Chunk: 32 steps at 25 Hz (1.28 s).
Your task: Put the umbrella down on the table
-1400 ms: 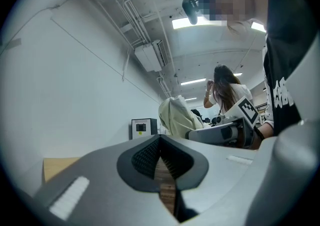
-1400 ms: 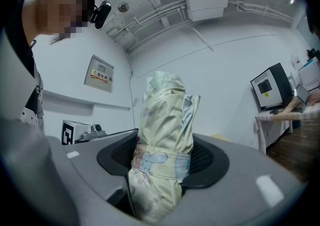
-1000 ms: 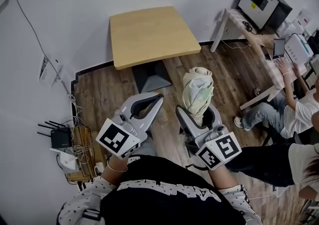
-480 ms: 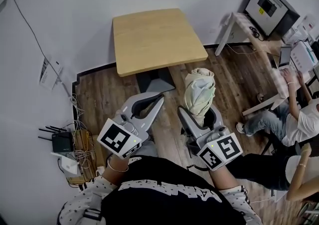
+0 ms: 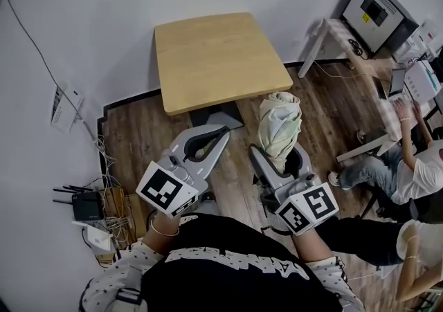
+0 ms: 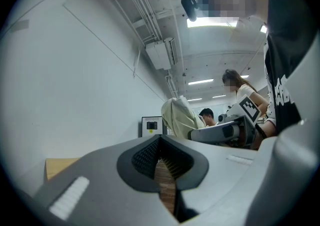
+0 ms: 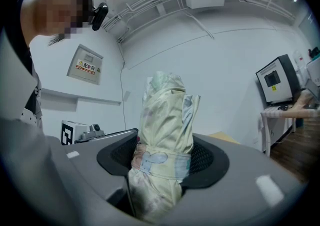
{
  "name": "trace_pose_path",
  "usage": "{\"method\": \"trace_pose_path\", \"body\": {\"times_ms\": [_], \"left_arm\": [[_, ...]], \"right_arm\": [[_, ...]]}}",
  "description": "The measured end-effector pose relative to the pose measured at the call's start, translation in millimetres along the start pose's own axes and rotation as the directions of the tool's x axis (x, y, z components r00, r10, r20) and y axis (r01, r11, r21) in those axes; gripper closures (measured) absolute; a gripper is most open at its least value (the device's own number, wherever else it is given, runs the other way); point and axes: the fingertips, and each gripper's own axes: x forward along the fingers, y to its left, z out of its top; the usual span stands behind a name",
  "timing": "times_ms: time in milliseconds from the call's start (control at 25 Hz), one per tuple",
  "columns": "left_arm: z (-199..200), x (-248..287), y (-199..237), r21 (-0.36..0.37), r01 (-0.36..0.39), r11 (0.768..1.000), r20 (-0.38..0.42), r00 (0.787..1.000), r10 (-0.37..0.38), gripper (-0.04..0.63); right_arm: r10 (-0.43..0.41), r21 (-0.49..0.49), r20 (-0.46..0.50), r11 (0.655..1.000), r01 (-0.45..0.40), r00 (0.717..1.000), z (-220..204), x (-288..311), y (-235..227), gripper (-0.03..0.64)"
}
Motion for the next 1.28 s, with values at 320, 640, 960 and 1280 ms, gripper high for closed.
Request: {"method": "trace_pose_path", "body": {"times_ms": [320, 640, 960, 1280], "left_arm": [[-8.8, 4.0, 3.9, 0.026, -0.001, 1.0, 0.017, 1.0, 0.0, 0.604], [-6.1, -6.1, 73.9, -0.014, -0.009, 1.0, 0.013, 1.0, 0.009, 0.604], [-15.1, -12.5, 86.4, -0.029, 0.003, 1.0, 0.007, 1.0, -0.003, 0.604], [-14.2, -2.7, 88.2, -0.022, 0.004, 1.0, 0.002, 1.0, -0.004, 0.604]], "right_arm": [[0.001, -0.016, 0.022, 1.0, -0.001, 1.0, -6.4, 4.6, -8.8, 0.322], [-0.024, -0.021, -0.011, 0.999, 0.024, 1.0, -2.6, 69.3, 4.6, 0.322], [-0.061, -0.011, -0.024, 0.998, 0.06, 0.998, -10.2, 75.5, 6.1, 0.322], [-0.065, -0.021, -0.022, 0.998, 0.065, 0.998, -1.9, 78.3, -5.6, 0.322]]}}
